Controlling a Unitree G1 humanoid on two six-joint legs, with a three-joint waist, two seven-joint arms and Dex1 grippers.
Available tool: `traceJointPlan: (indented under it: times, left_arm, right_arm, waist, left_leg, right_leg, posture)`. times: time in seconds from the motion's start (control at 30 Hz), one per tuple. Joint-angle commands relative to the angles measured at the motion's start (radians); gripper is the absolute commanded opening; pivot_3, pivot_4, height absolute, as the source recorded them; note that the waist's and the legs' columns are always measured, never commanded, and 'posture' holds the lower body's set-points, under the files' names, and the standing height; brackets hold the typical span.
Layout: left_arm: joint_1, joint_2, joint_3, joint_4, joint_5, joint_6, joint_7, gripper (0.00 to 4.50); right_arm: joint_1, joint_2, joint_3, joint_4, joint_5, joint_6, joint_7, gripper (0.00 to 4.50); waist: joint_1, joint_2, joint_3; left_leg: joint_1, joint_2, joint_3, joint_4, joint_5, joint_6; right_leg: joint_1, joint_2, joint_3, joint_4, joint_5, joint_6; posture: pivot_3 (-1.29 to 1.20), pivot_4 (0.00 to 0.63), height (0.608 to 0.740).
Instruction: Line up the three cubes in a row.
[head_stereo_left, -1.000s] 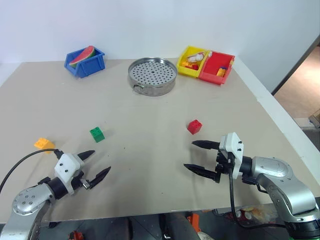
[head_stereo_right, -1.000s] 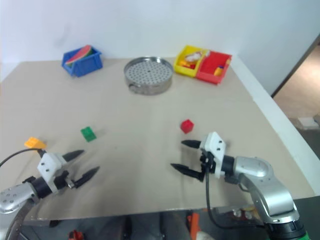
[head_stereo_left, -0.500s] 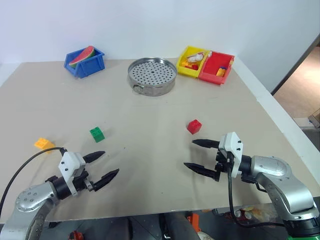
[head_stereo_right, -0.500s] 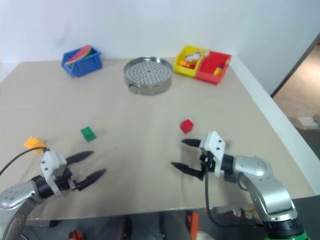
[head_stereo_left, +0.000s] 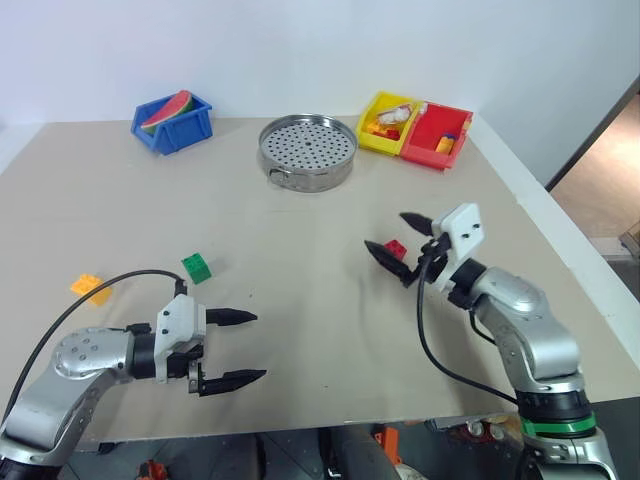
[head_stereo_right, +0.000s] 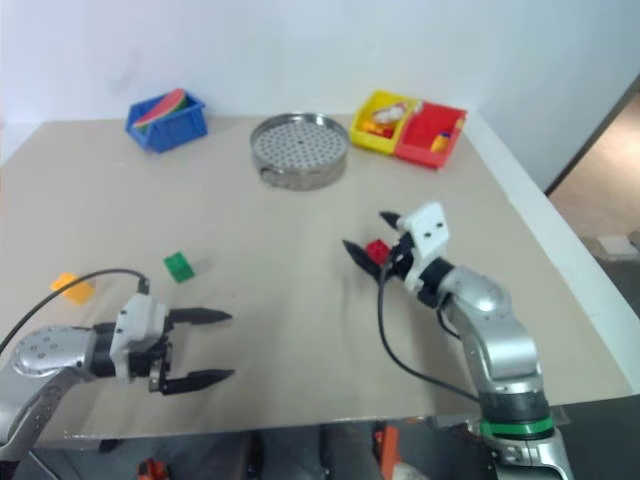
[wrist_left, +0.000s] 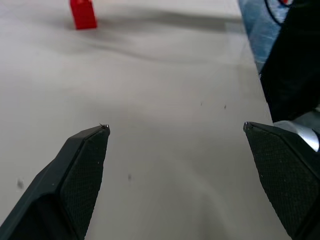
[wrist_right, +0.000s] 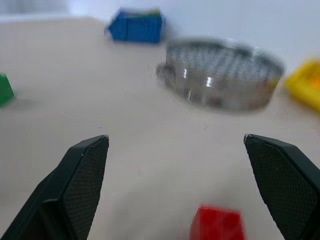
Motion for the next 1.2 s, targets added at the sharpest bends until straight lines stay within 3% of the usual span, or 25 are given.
traceJointPlan:
  times: [0.03, 0.67, 1.0, 1.1, 1.2]
  left_arm:
    - [-0.033, 0.006, -0.018, -0.022, -0.009, 0.014, -0.013, 4.44]
    - [-0.034, -0.008, -0.043, -0.062, 0.02, 0.003, 0.012, 4.44]
    - [-0.009, -0.007, -0.037, -0.071, 0.035, -0.007, 0.043, 4.5]
    - [-0.007, -0.014, -0.035, -0.072, 0.035, -0.005, 0.059, 4.5]
    - [0.003, -0.027, -0.023, -0.074, 0.036, -0.003, 0.092, 4.5]
  right_arm:
    - [-0.021, 0.01, -0.01, 0.043, -0.018, -0.05, -0.003, 4.5]
    - [-0.107, 0.047, -0.007, 0.328, -0.062, -0.119, 0.021, 4.5]
    - [-0.126, 0.053, -0.012, 0.355, -0.074, -0.108, 0.021, 1.33]
    - [-0.142, 0.038, 0.001, 0.333, -0.078, -0.104, 0.048, 1.26]
    - [-0.177, -0.011, 0.067, 0.286, -0.081, -0.111, 0.185, 1.26]
  waist:
    - [0.0, 0.0, 0.0]
    - [-0.002, 0.0, 0.0]
    - [-0.002, 0.0, 0.0]
    - [-0.002, 0.0, 0.0]
    - [-0.003, 0.001, 0.0]
  left_leg:
    - [0.0, 0.0, 0.0, 0.0, 0.0, 0.0]
    - [0.001, 0.0, 0.0, 0.0, 0.0, 0.001]
    - [0.001, 0.001, -0.001, 0.0, 0.0, 0.001]
    - [0.001, 0.0, -0.001, 0.0, 0.0, 0.001]
    - [0.001, 0.0, 0.0, 0.0, 0.0, 0.001]
  right_leg:
    - [0.0, 0.0, 0.0, 0.0, 0.0, 0.001]
    - [0.0, 0.0, 0.0, 0.001, 0.001, 0.002]
    - [0.0, 0.001, 0.0, 0.001, 0.001, 0.002]
    - [0.0, 0.001, 0.0, 0.001, 0.001, 0.002]
    - [0.0, 0.001, 0.001, 0.001, 0.002, 0.002]
  posture:
    - [0.0, 0.15, 0.74]
    - [0.0, 0.15, 0.74]
    - [0.0, 0.15, 0.74]
    - [0.0, 0.15, 0.74]
    - [0.0, 0.15, 0.74]
